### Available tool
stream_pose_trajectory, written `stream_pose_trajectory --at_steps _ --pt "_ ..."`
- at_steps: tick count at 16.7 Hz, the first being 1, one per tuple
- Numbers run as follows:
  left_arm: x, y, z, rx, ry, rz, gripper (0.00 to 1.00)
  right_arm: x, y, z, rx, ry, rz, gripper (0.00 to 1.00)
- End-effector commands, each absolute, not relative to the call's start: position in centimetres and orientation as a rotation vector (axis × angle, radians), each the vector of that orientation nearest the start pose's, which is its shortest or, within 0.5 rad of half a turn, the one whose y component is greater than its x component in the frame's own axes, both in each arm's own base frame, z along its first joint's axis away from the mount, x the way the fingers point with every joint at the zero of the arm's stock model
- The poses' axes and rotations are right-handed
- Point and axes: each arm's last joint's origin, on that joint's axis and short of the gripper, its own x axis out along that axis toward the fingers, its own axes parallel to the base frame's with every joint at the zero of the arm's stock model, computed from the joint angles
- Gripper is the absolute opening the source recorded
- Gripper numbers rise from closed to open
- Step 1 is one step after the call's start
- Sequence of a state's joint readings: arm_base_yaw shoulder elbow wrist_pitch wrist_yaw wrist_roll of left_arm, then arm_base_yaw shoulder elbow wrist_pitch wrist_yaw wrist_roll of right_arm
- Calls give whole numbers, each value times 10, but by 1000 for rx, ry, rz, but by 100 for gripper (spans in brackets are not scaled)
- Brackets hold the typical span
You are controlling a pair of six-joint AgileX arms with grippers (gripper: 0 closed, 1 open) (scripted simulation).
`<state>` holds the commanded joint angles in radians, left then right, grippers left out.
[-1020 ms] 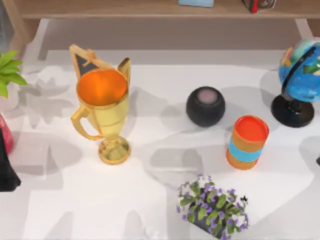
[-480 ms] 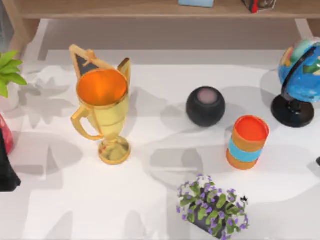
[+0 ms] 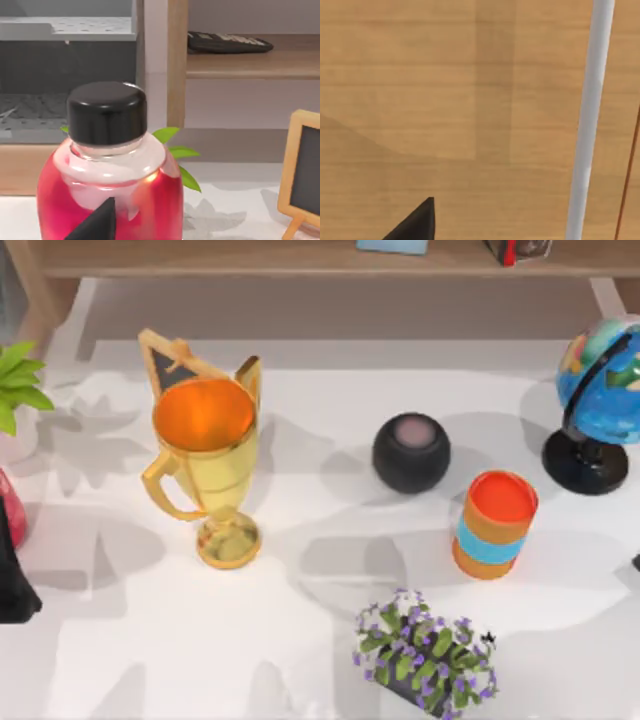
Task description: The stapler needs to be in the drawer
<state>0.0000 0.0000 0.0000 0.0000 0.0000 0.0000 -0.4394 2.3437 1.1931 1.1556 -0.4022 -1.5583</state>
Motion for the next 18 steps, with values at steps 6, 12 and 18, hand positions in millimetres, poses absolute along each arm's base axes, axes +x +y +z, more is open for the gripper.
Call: stream_pose_trajectory --at_steps 6,12,18 --pt "106 -1 160 0 0 0 100 428 -181 89 -1571 8 -8 92" --pt "106 -1 160 0 0 0 100 428 -181 89 -1571 8 -8 47" --pt "106 -1 160 0 0 0 100 428 -181 89 -1571 8 -8 2"
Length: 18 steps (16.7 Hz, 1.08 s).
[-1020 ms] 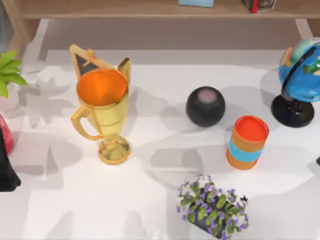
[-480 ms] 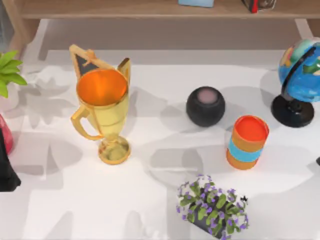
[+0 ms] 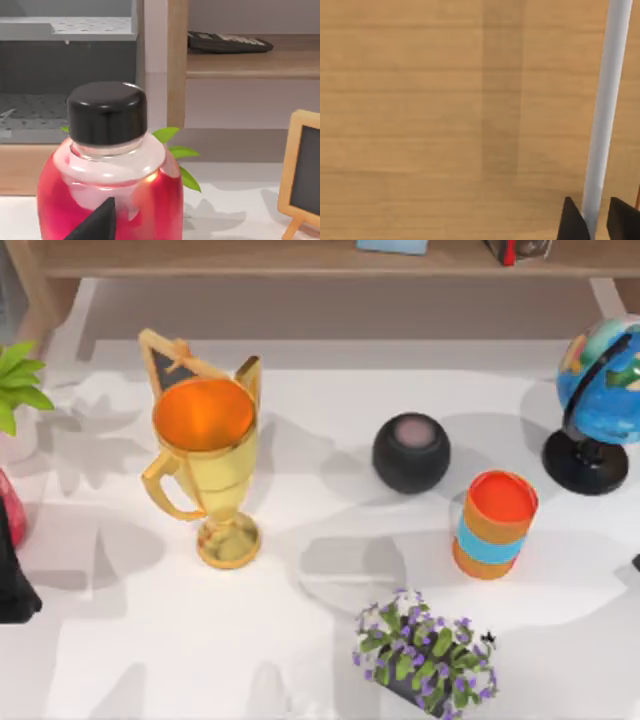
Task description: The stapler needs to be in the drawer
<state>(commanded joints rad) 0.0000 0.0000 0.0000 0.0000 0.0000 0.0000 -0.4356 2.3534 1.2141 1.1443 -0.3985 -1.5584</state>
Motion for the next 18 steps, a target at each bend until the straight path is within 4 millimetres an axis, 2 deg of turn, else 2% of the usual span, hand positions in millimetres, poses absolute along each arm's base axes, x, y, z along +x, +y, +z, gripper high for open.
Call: stream_pose_trajectory --at_steps 11,13,18 --pt "106 -1 160 0 0 0 100 424 -182 91 -1571 5 -12 0" --pt "106 -1 160 0 0 0 100 413 -181 93 -1574 -6 -11 0" --pt "106 -1 160 0 0 0 100 370 -181 87 -1564 16 -3 0"
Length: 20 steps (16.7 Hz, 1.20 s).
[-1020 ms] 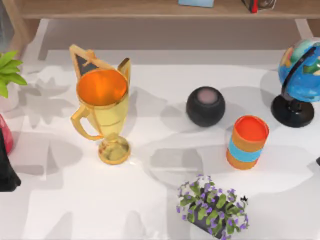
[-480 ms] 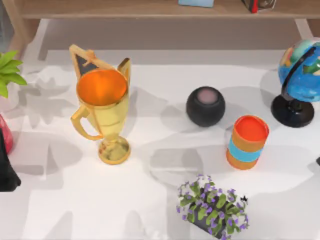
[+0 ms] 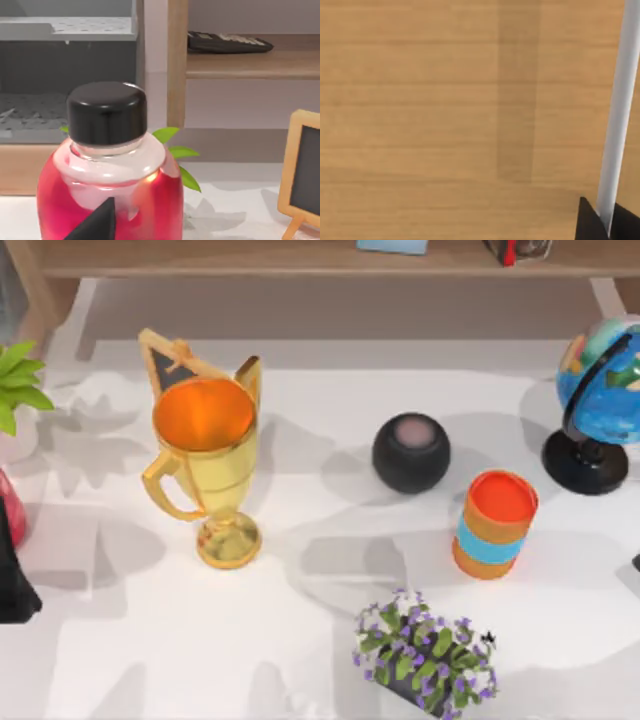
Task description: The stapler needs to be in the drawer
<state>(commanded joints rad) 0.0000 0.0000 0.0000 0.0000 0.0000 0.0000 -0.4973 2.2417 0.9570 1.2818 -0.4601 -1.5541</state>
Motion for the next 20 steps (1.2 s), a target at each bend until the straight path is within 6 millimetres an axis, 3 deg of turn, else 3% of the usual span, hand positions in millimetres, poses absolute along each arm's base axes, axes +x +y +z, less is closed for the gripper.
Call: stream_pose_trajectory --at_steps 7,15,20 --pt "106 -1 160 0 0 0 100 362 -179 88 -1568 5 -3 0" --pt "106 -1 160 0 0 0 100 304 -178 87 -1564 12 1 0" --pt "106 -1 160 0 0 0 100 304 -177 86 -1564 10 2 0"
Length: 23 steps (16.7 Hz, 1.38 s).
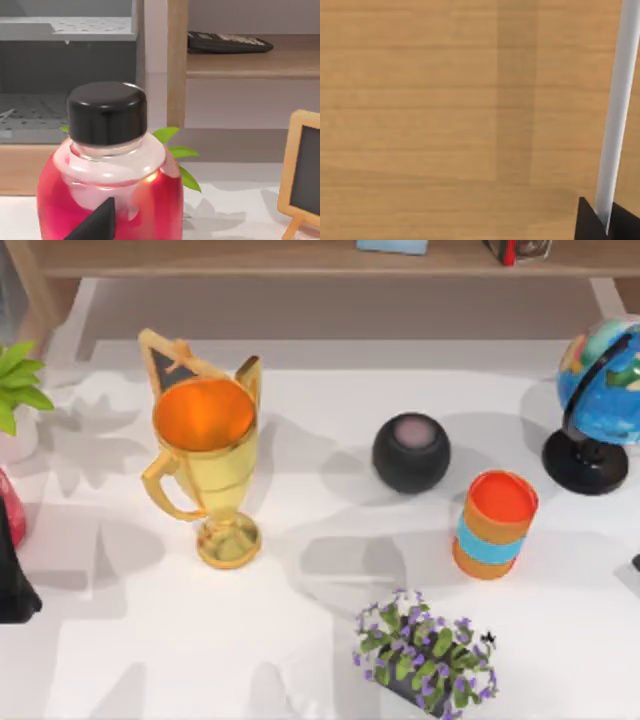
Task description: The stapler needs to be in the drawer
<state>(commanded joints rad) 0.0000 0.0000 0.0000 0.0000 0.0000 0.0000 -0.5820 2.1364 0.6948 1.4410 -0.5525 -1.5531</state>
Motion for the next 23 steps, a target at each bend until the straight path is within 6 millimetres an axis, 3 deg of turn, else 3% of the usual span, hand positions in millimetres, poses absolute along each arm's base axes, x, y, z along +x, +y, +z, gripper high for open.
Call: stream_pose_trajectory --at_steps 8,13,23 --pt "106 -1 160 0 0 0 100 247 -177 86 -1563 11 5 0" --pt "106 -1 160 0 0 0 100 242 -177 86 -1564 10 3 0" --pt "106 -1 160 0 0 0 100 242 -177 86 -1564 10 3 75"
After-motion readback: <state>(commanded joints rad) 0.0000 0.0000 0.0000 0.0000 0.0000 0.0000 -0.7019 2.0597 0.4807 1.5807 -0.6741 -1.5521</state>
